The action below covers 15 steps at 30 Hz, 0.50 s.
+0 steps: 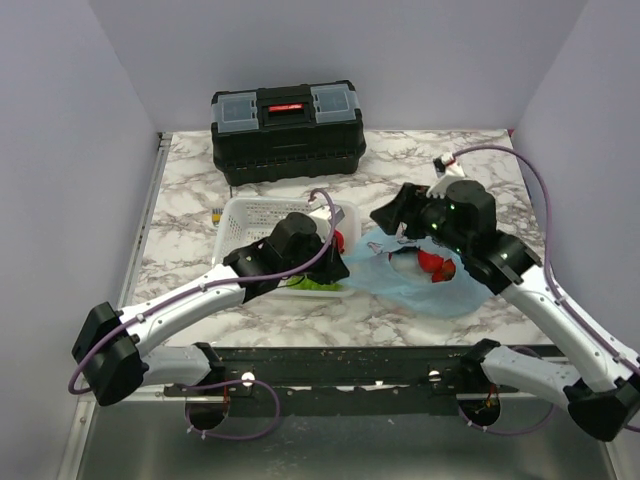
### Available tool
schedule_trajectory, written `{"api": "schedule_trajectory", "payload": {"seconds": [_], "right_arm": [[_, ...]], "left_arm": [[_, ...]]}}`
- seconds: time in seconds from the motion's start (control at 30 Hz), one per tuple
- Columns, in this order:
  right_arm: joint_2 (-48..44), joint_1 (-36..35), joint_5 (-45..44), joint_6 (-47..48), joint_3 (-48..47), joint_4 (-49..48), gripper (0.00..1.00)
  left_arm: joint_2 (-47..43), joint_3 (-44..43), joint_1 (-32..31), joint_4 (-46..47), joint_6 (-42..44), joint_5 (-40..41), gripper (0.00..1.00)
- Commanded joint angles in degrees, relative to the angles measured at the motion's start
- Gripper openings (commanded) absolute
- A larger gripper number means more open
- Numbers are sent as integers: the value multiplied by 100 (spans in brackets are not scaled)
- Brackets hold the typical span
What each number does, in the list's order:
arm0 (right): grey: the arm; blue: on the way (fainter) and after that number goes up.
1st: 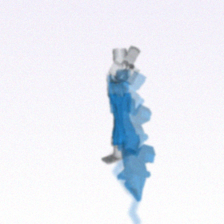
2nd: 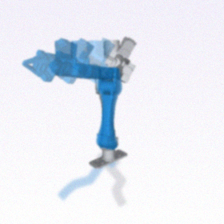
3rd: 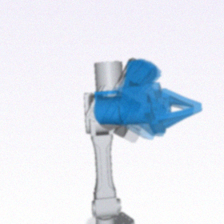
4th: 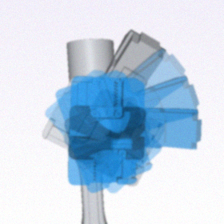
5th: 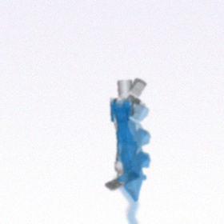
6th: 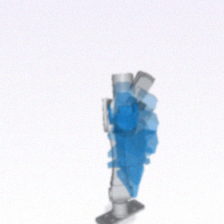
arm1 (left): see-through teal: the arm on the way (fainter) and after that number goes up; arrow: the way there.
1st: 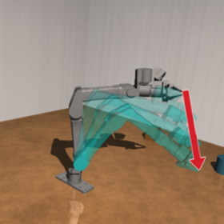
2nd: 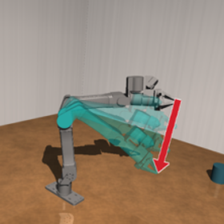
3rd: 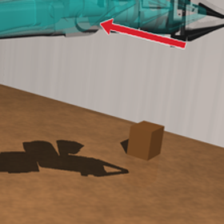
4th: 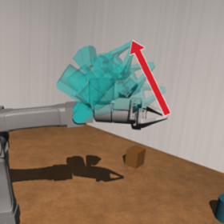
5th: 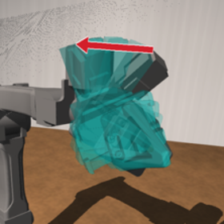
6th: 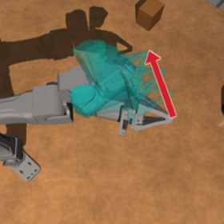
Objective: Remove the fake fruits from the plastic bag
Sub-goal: Take out the fake fruit from the plastic bag.
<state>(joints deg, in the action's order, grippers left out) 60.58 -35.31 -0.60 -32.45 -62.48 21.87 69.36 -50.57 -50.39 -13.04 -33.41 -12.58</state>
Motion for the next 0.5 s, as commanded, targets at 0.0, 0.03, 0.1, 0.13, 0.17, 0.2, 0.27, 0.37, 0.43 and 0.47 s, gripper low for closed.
{"api": "schedule_trajectory", "payload": {"seconds": [0.0, 0.03, 0.1, 0.13, 0.17, 0.2, 0.27, 0.37, 0.43, 0.47], "right_arm": [[-634, -44, 259, 91, 736, 813, 70], [-790, -46, 456, 77, 874, 800, 68], [-1053, -42, 1130, 223, 1129, 638, 61], [-1158, -44, 1428, 279, 1271, 531, 60], [-1236, -44, 1618, 281, 1381, 464, 60], [-1269, -45, 1642, 283, 1455, 443, 59], [-1233, -46, 1167, 221, 1531, 596, 55], [-1019, -45, 325, 105, 1576, 888, 43], [-961, -46, -114, -21, 1636, 878, 39], [-969, -46, -327, -119, 1673, 845, 37]], "left_arm": [[51, -368, -46, -143, 246, 259, 0], [49, -397, -45, -160, 278, 300, 0], [50, -446, -41, -171, 349, 396, 0], [54, -497, -41, -177, 384, 419, 0], [82, -543, -41, -209, 420, 431, 0], [109, -624, -41, -244, 446, 432, 0], [146, -746, -41, -337, 483, 432, 0], [123, -797, -41, -386, 518, 405, 0], [89, -801, -43, -434, 519, 398, 0], [71, -812, -41, -476, 520, 376, 0]]}}
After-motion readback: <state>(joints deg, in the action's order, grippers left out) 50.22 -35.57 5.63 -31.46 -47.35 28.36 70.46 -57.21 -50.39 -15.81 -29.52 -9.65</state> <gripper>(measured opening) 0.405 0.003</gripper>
